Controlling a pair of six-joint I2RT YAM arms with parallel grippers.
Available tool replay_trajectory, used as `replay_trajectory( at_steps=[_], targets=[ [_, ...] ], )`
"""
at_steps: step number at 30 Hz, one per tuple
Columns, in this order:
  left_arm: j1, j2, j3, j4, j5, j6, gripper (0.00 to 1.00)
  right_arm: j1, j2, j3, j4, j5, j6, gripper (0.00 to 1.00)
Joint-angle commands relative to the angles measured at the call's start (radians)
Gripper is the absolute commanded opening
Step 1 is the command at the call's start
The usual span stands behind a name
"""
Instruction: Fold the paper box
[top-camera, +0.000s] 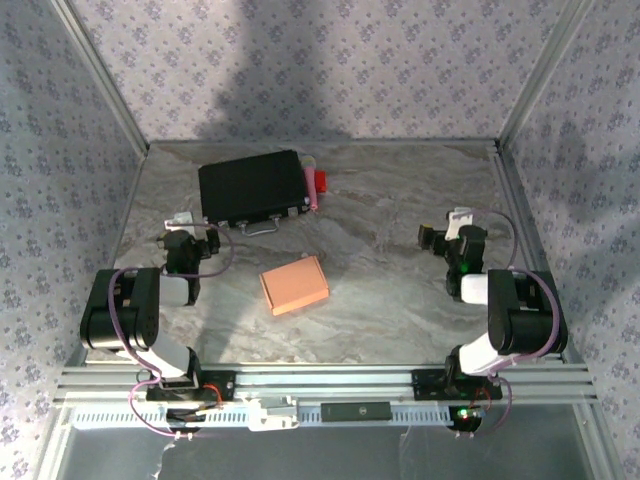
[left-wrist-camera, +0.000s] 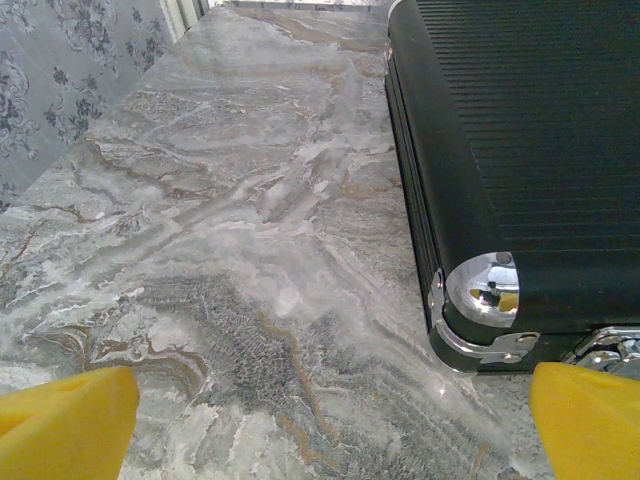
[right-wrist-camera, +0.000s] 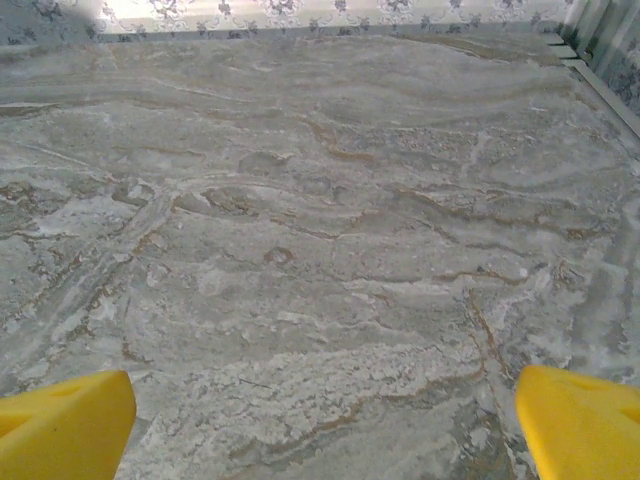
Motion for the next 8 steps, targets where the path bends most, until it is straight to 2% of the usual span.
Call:
replay_trajectory(
  at_steps=[1,8],
  targets=[
    [0.001,-0.009,0.022,0.005,0.013,-0.008,1.0,0.008,0.01,0.014,-0.036,0.026,-0.007,0.99],
    [-0.005,-0.009,0.023,0.004,0.007,-0.003,1.0,0.012,0.009,0.014,-0.035,0.032,-0.008,0.99]
  ],
)
